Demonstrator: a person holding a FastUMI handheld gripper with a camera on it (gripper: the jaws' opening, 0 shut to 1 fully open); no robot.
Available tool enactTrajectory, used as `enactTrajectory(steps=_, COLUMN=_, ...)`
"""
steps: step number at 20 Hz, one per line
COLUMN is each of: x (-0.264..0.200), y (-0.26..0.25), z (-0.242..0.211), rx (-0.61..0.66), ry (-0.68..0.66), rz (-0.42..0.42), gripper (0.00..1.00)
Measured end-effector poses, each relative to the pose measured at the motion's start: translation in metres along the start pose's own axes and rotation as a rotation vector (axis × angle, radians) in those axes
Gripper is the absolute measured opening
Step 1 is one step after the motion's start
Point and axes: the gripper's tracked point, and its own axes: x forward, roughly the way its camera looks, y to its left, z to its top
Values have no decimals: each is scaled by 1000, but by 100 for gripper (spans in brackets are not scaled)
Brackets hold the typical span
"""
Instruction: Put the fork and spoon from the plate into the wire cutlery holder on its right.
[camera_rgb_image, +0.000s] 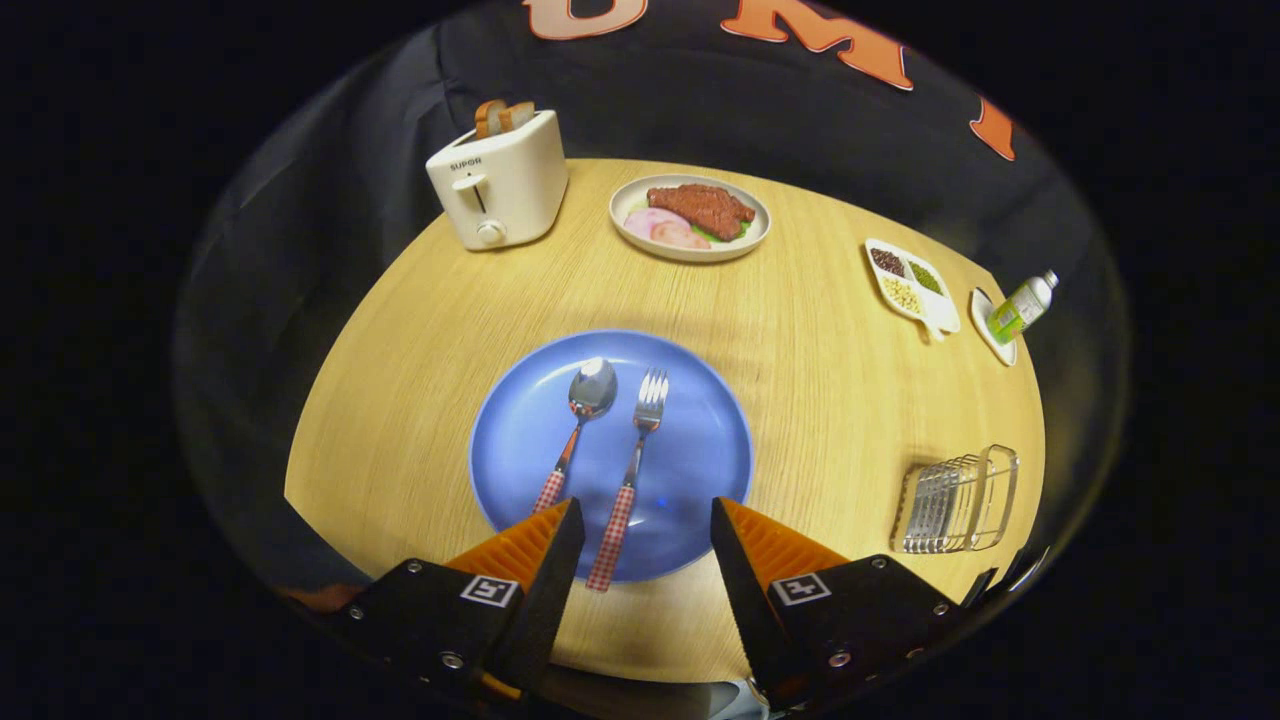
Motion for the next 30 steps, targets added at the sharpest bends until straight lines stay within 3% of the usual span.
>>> enactTrajectory(steps=4, x=9, y=7, z=-14, rx=18, ry=72, rz=12, gripper=65)
enactTrajectory(steps=7, x=14, y=14, z=-25, rx=19, ry=122, rz=37, gripper=46)
enactTrajectory(steps=16, x=23, y=13, z=-33, rx=77, ry=170, rz=7, gripper=13)
enactTrajectory(steps=22, x=-24, y=-31, z=-18, rx=115, ry=100, rz=-28, gripper=10)
enactTrajectory(steps=30, x=-94, y=-162, z=-44, rx=223, ry=134, rz=-158, gripper=10)
